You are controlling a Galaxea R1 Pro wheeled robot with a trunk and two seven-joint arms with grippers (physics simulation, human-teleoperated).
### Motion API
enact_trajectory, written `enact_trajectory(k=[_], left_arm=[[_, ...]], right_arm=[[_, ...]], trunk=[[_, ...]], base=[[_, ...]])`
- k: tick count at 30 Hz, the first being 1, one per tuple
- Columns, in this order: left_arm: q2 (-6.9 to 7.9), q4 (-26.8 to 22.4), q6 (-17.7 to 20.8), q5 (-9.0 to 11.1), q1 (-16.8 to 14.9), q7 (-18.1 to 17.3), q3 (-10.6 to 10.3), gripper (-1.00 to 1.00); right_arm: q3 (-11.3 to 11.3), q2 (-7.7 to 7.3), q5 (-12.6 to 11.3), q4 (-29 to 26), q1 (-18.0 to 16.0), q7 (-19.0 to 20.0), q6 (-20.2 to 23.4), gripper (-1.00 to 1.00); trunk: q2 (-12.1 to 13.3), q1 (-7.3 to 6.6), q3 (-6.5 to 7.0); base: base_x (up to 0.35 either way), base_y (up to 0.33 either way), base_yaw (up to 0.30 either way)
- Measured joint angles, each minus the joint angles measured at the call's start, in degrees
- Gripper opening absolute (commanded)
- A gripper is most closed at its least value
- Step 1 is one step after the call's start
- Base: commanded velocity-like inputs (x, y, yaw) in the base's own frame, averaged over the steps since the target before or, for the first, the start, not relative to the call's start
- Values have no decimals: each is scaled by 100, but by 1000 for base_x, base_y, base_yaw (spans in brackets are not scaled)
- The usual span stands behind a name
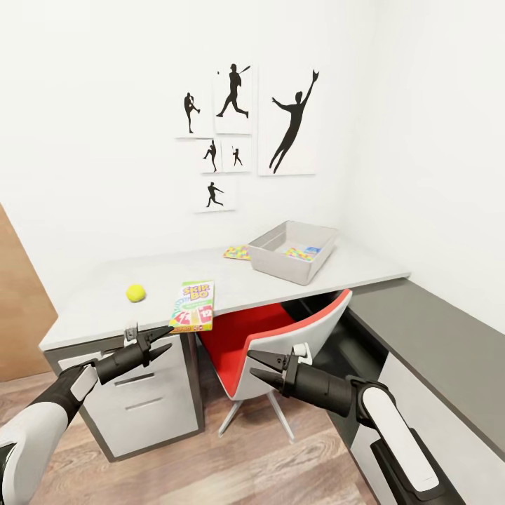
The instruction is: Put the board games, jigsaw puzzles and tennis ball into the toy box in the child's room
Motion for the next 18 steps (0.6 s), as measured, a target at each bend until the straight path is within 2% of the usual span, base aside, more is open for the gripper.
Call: enact_trajectory(k=[7,18], left_arm=[[0,0,0,0,0,1,0,100],[0,0,0,0,3,1,0,100]], right_arm=[[0,2,0,0,0,0,0,100],[0,1,-1,0,0,0,1,100]], trunk=[[0,-1,0],[0,0,0]], base=[[113,0,0],[4,0,0]])
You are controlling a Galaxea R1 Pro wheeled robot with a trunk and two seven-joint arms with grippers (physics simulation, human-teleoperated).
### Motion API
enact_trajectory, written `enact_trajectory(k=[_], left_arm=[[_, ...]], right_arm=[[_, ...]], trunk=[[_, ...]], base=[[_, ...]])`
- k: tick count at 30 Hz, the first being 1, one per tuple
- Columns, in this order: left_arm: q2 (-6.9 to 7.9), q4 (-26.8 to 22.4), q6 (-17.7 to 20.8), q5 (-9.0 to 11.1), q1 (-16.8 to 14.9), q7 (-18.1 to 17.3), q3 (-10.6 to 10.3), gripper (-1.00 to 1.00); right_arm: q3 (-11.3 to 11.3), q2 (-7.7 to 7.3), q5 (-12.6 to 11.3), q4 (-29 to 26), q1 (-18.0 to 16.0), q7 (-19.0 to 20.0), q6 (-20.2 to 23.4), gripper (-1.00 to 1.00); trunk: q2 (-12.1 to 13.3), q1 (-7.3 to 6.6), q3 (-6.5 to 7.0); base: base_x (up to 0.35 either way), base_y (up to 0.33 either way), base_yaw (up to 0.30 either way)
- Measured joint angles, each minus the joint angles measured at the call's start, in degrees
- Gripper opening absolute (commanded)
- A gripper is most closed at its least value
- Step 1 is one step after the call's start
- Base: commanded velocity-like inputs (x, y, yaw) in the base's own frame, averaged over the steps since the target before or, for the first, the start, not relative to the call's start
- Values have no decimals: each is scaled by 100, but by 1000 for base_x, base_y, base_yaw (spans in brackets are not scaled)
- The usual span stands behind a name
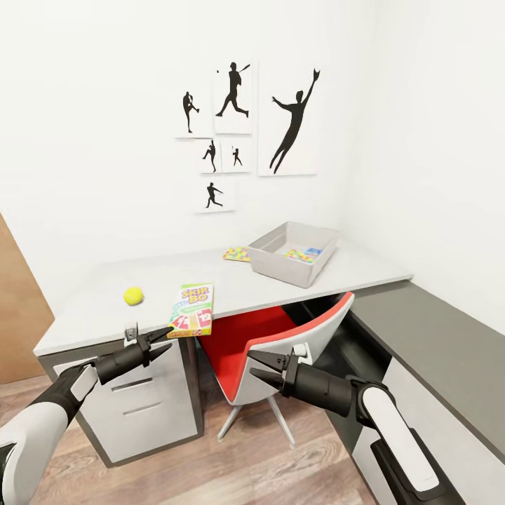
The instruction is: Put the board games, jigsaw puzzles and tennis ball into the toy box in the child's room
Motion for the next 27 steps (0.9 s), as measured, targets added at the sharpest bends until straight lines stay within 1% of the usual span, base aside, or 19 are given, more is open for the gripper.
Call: enact_trajectory(k=[20,27], left_arm=[[4,0,2,6,1,-8,7,100],[9,0,8,3,1,-10,9,100]], right_arm=[[0,-4,0,0,0,0,4,100],[0,-1,0,0,0,0,-1,100]], trunk=[[0,0,0],[0,-1,0]], base=[[1,0,0],[102,29,0]])
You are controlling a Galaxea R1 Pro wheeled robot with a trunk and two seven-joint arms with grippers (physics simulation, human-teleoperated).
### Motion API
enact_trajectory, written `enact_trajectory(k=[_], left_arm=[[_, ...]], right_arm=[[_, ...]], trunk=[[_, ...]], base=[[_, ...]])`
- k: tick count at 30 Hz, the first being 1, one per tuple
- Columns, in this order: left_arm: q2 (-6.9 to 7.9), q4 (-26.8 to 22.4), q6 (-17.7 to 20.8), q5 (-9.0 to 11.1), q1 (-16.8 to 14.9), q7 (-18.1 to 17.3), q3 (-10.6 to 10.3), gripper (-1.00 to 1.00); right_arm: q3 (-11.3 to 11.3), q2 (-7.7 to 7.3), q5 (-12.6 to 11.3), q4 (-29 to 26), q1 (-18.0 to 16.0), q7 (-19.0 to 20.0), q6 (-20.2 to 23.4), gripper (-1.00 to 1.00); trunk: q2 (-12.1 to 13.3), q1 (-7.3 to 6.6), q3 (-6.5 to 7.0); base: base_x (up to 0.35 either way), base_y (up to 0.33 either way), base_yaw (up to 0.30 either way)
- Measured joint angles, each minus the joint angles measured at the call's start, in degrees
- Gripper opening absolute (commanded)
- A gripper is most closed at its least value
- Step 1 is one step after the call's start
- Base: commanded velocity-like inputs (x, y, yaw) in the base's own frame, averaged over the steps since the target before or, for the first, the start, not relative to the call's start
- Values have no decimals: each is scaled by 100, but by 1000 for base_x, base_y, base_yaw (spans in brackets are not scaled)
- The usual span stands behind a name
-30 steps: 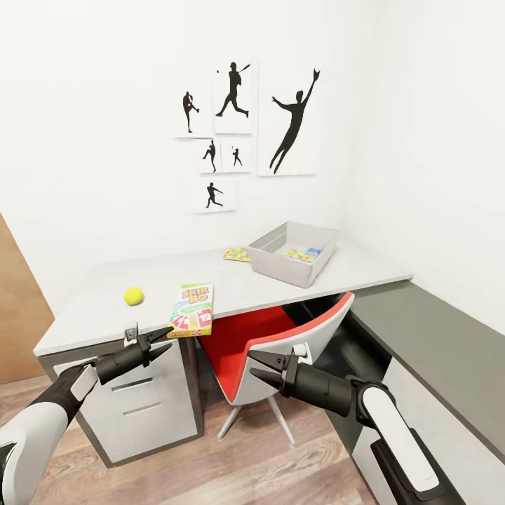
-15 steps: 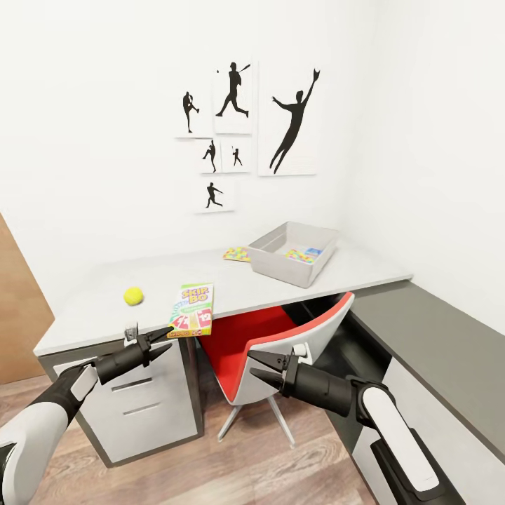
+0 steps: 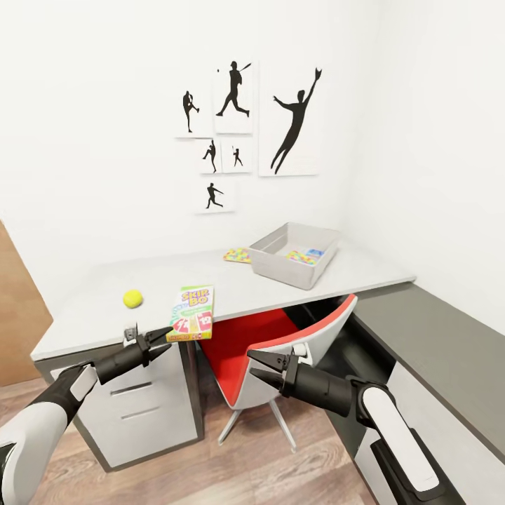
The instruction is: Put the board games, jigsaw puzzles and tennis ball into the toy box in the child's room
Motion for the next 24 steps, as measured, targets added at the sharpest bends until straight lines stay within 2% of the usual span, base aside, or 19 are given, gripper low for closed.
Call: enact_trajectory(k=[24], left_arm=[[-2,0,-3,0,-1,2,0,100]], right_arm=[[0,-3,1,0,0,0,0,100]], trunk=[[0,1,0]], base=[[46,1,0]])
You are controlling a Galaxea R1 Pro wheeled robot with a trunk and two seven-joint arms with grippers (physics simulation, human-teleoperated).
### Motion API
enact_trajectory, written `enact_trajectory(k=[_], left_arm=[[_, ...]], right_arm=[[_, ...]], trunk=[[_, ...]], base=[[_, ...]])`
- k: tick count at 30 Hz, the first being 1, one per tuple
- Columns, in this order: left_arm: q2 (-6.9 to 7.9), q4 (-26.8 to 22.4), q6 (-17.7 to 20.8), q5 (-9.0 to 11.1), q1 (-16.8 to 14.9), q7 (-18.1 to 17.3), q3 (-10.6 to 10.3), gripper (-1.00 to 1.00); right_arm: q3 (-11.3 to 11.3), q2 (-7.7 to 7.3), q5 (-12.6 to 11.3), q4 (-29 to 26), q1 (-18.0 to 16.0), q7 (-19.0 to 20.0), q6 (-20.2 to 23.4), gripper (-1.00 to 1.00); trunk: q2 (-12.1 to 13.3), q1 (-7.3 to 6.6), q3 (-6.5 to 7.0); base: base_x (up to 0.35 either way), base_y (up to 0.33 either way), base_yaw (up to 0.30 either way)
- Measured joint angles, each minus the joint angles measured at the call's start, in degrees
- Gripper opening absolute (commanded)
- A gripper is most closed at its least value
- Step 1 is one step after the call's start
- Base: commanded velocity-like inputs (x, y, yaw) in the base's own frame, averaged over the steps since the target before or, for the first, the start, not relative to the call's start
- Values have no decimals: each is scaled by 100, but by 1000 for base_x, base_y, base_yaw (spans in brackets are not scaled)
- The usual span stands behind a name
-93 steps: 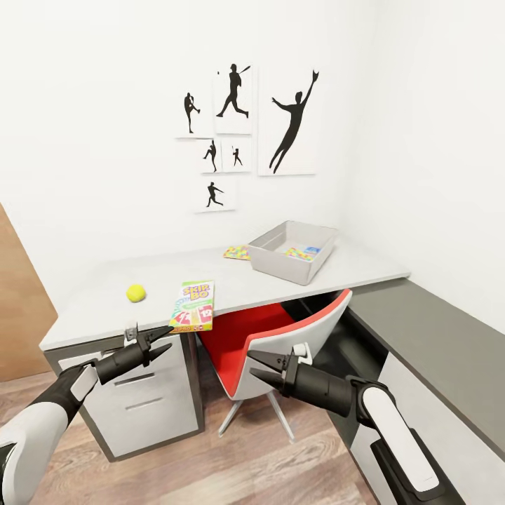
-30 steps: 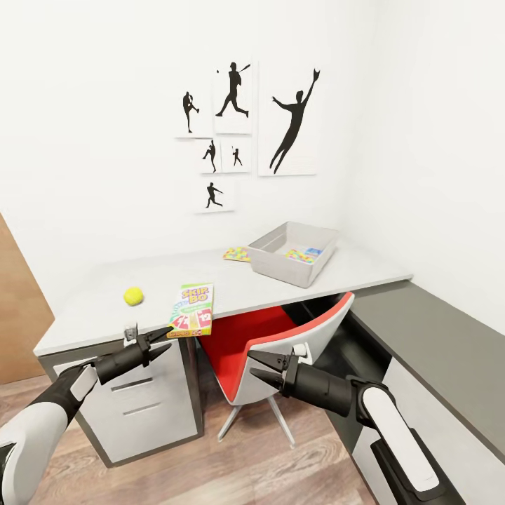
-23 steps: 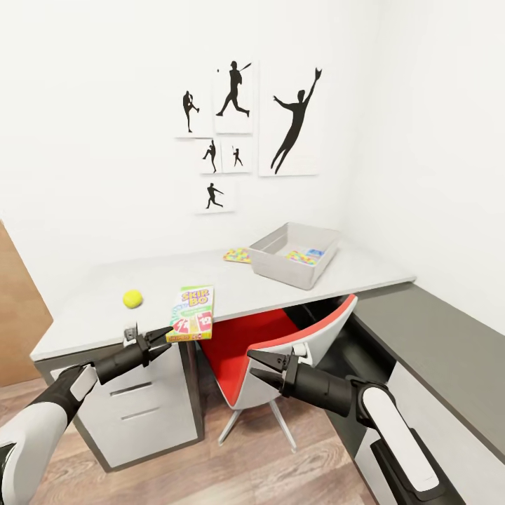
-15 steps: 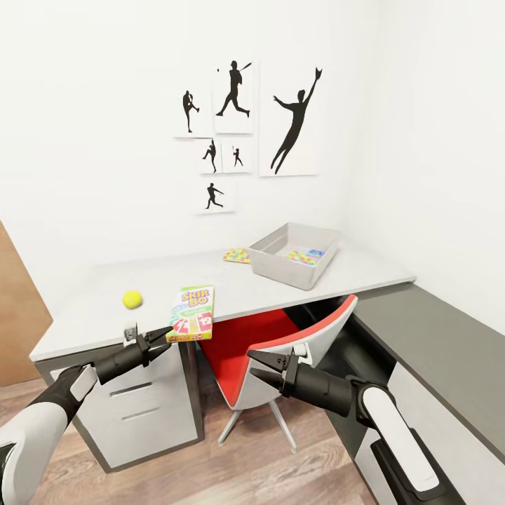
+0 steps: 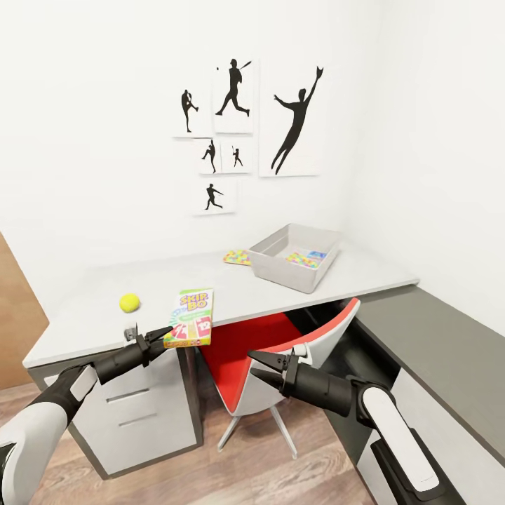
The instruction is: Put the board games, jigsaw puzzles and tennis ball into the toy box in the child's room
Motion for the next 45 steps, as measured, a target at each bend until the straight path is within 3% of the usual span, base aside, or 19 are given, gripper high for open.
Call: enact_trajectory(k=[28,29,39,45], left_arm=[[3,0,-4,-2,-2,0,1,100],[3,-1,-3,-1,-2,-3,2,-100],[7,-9,49,72,65,-33,112,-100],[11,-17,18,18,72,-408,88,-100]], right_arm=[[0,9,16,0,0,0,-3,100],[0,9,16,0,0,0,-5,100],[0,9,16,0,0,0,-7,100],[1,9,14,0,0,0,-8,100]], trunk=[[0,0,0],[0,0,0],[0,0,1],[199,-109,89]], base=[[25,-34,0],[4,0,0],[1,0,0],[0,0,0]])
